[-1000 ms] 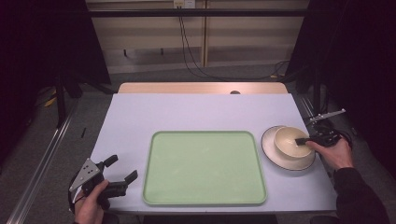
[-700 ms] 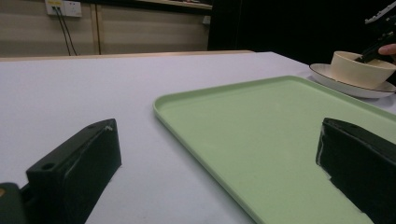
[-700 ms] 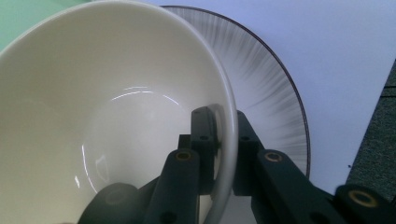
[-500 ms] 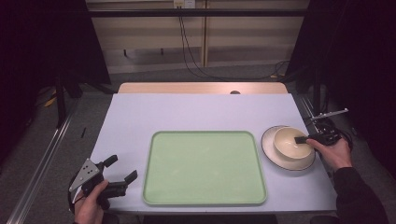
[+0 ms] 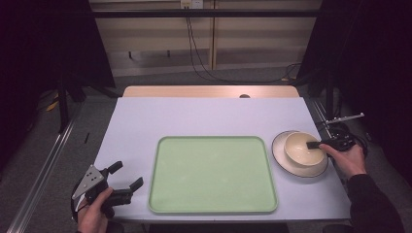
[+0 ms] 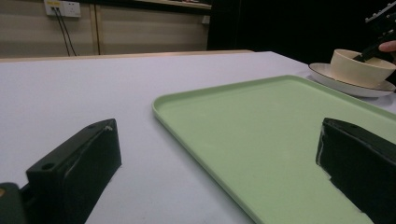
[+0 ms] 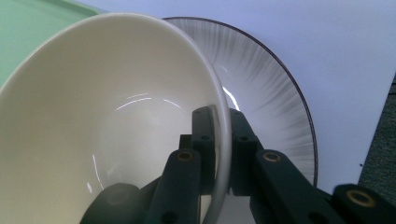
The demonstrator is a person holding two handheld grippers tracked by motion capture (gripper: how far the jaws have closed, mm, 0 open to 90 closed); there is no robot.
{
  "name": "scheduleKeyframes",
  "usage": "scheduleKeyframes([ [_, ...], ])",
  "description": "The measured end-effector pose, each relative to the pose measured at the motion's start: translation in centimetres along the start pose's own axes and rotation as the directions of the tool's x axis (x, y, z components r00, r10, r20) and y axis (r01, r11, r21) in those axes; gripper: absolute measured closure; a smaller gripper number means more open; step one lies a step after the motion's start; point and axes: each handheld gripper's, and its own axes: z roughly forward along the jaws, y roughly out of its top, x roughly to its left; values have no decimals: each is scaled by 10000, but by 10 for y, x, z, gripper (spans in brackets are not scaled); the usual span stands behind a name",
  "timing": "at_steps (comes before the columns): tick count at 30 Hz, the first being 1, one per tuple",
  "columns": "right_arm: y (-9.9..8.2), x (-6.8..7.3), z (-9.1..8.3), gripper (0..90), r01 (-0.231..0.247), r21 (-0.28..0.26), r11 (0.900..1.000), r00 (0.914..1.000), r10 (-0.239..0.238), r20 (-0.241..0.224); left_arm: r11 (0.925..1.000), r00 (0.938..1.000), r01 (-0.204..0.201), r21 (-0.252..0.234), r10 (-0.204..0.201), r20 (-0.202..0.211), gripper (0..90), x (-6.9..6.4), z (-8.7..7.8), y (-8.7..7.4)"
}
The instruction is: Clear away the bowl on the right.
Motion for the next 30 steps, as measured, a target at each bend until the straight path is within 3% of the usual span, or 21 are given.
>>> scheduleKeyframes([
  [12,2,5,-1,842,25,-128,9999,10000,-26,-15,10000,10000,22,-12,-22,30,1,0,0,0],
  [30,-1,2,-8,841,-358,-647,9973,9992,345,-212,10000,10000,42,-10,-42,16,1,0,0,0],
])
